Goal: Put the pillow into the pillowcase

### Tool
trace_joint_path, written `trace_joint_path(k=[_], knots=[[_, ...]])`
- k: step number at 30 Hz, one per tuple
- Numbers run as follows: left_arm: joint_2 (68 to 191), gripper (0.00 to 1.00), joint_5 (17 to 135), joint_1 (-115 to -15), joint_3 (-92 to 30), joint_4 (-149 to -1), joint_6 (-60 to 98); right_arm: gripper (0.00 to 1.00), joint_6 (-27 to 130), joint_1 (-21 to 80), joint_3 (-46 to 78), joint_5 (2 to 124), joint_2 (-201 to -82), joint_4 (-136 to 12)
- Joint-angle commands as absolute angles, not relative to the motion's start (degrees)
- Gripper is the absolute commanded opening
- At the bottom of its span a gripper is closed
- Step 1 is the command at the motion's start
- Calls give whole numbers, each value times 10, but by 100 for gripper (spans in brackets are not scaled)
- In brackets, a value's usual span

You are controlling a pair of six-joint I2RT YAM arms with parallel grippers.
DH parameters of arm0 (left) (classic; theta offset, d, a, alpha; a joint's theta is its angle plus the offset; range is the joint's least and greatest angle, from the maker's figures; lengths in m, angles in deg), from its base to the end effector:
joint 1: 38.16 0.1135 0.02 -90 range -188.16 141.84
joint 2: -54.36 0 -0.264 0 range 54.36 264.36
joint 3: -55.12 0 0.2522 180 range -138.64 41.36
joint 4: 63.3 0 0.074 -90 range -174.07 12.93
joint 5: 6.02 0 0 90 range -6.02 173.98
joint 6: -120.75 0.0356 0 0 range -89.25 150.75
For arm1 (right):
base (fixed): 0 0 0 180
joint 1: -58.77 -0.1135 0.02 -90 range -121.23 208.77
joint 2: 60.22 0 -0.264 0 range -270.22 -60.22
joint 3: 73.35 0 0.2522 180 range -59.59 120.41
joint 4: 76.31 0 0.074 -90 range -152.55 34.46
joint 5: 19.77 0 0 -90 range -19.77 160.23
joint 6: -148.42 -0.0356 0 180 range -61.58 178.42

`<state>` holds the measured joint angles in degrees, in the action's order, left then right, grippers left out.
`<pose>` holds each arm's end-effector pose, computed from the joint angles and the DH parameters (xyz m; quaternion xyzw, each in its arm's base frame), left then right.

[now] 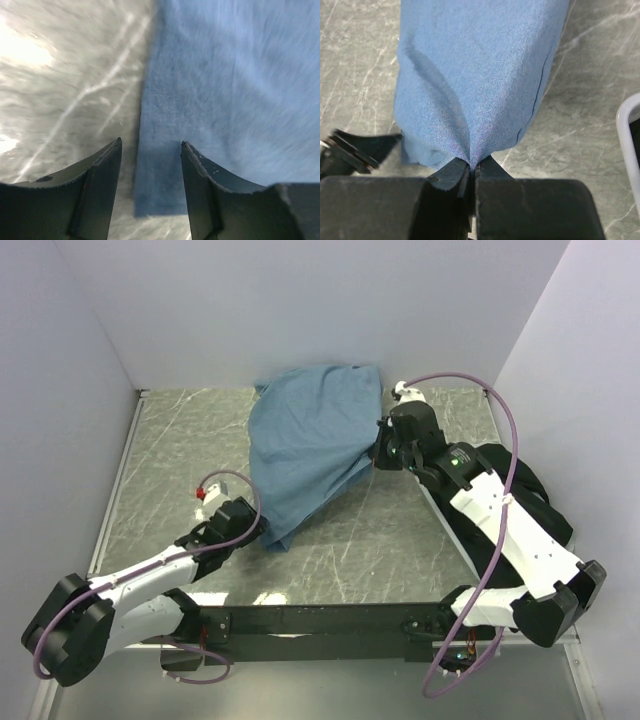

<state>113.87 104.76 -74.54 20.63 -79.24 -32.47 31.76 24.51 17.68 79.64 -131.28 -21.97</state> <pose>0.1650 -0.1058 0.1640 -0.2805 0.8531 -0.2059 0.3888 0.2193 0.1424 0.3877 -0.0202 0.8821 0.1732 0.4376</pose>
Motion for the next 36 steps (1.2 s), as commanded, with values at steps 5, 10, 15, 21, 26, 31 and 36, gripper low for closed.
trace_joint_path(k=[5, 10, 15, 21, 26, 31, 36], knots=[[1150, 59, 936, -760, 283, -610, -272, 0, 343, 255, 261, 810, -1321, -219], [1133, 61, 919, -770, 320, -541, -285, 0, 337, 258, 253, 803, -1318, -226], [1155, 59, 908, -778, 331, -497, -281, 0, 332, 259, 236, 796, -1316, -232], [1198, 37, 898, -786, 318, -476, -288, 0, 328, 259, 193, 786, -1310, -241], [1111, 1, 1001, -786, 245, -758, -363, 10, 321, 258, 67, 781, -1304, -265], [982, 1, 1156, -777, 179, -1006, -460, 56, 287, 259, -114, 775, -1256, -334], [976, 1, 1160, -775, 177, -1037, -493, 75, 200, 260, -248, 737, -1160, -389]])
